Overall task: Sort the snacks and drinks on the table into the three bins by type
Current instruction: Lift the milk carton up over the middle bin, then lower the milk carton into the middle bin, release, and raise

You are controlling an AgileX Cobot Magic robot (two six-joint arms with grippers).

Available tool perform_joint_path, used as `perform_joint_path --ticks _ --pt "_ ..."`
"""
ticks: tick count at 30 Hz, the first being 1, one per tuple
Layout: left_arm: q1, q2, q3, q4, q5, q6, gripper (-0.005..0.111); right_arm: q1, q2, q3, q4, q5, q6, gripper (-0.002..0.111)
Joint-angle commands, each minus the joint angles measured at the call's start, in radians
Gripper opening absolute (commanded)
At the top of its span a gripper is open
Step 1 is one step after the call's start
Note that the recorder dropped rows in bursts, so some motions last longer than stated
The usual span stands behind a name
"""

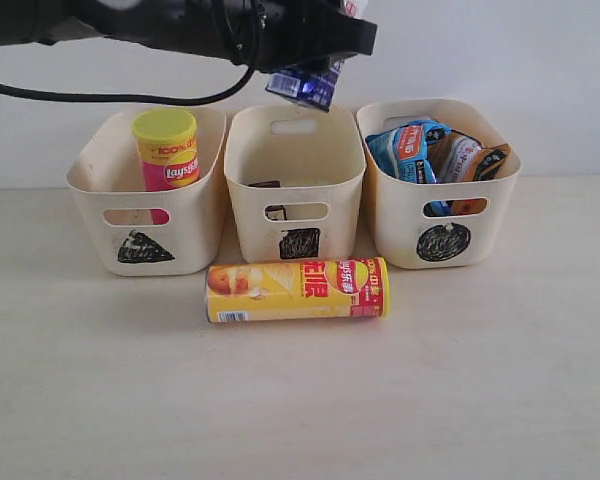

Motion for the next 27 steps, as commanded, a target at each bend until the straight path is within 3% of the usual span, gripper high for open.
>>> perform_joint_path --ticks 1,6,15,23,27 --pt "0.011 0.048 -0.002 -0.013 -0.186 -0.069 0.004 -0.003 -0.007 0.0 -0.001 -0.013 0.005 0.0" --pt "0.041 0.143 -0.002 -0.013 -0.297 -0.147 0.004 -0.003 -0.007 0.0 -0.001 -0.013 0.005 0.0" --pt "0.091 0.282 -0.021 -0.047 -0.348 -0.147 0.009 -0.003 -0.007 0.0 -0.001 -0.013 0.005 0.0" --pt "0.097 0.367 -0.125 -0.047 -0.318 -0.149 0.078 -0.003 -0.007 0.0 -0.001 -0.013 0.005 0.0" --pt "0.099 0.369 -0.137 -0.047 -0.322 -0.147 0.08 -0.003 -0.007 0.0 -0.001 -0.013 0.005 0.0"
